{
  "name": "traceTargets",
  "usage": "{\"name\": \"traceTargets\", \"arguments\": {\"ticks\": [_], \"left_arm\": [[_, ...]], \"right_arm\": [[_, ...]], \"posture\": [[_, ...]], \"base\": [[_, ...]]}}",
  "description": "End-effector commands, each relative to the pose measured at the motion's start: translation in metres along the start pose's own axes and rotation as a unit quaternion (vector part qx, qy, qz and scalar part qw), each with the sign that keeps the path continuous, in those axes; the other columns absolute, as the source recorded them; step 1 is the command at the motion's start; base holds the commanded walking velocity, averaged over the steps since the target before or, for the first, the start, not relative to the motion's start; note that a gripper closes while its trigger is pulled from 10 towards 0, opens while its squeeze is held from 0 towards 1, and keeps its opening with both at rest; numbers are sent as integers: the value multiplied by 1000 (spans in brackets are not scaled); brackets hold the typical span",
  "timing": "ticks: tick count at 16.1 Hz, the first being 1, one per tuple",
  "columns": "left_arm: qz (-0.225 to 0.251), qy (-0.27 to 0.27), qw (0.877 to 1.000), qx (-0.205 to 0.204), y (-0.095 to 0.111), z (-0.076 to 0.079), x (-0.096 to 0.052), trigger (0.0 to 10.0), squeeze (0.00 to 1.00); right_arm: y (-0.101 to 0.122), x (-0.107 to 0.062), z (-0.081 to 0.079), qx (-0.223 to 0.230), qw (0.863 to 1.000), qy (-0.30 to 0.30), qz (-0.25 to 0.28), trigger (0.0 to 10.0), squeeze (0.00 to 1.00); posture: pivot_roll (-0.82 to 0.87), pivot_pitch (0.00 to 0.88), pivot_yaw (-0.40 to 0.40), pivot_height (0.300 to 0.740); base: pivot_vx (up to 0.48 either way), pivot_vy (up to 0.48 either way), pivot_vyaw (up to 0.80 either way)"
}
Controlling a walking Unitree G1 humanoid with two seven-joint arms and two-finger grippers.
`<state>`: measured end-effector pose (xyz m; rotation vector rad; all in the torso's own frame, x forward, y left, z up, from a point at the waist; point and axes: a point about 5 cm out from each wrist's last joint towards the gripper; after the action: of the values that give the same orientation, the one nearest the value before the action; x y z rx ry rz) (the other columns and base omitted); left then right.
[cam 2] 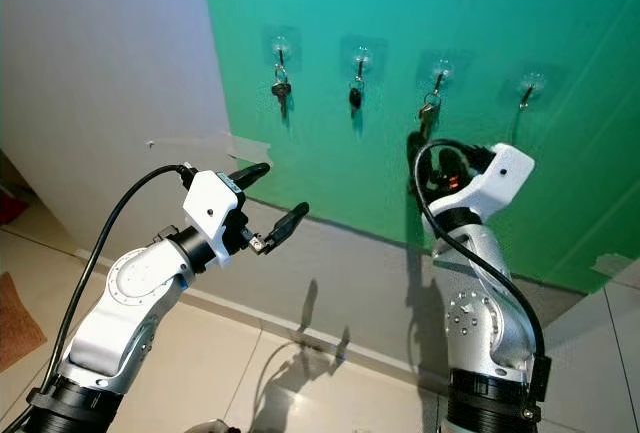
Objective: Hang keys on a hook
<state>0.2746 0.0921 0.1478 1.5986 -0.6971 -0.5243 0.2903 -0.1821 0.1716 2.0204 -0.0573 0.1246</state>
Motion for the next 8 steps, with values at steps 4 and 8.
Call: {"name": "traceTargets", "arguments": {"ticks": [4, 8], "left_arm": [[0, 8, 1000, 4, 0, -1, -1, 10000, 0], [-62, 100, 993, 14, -18, -20, -5, 10000, 0]], "right_arm": [[11, -2, -3, -56, 998, 21, 31, 10000, 0], [-26, -12, 23, -183, 978, -32, -94, 10000, 0]], "posture": [[-92, 0, -8, 718], [-93, 0, -8, 718]], "base": [[0, 0, 0], [0, 0, 0]]}}
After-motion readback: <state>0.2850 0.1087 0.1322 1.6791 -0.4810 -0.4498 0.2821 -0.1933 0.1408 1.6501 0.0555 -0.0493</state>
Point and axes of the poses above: a point about 5 cm out from each wrist's last joint towards the gripper, its own x axis pointing out of the wrist towards the gripper, its own y axis along the axis of the wrist's last joint, z = x × y, and after that the axes turned 4 degrees about -x, right-handed
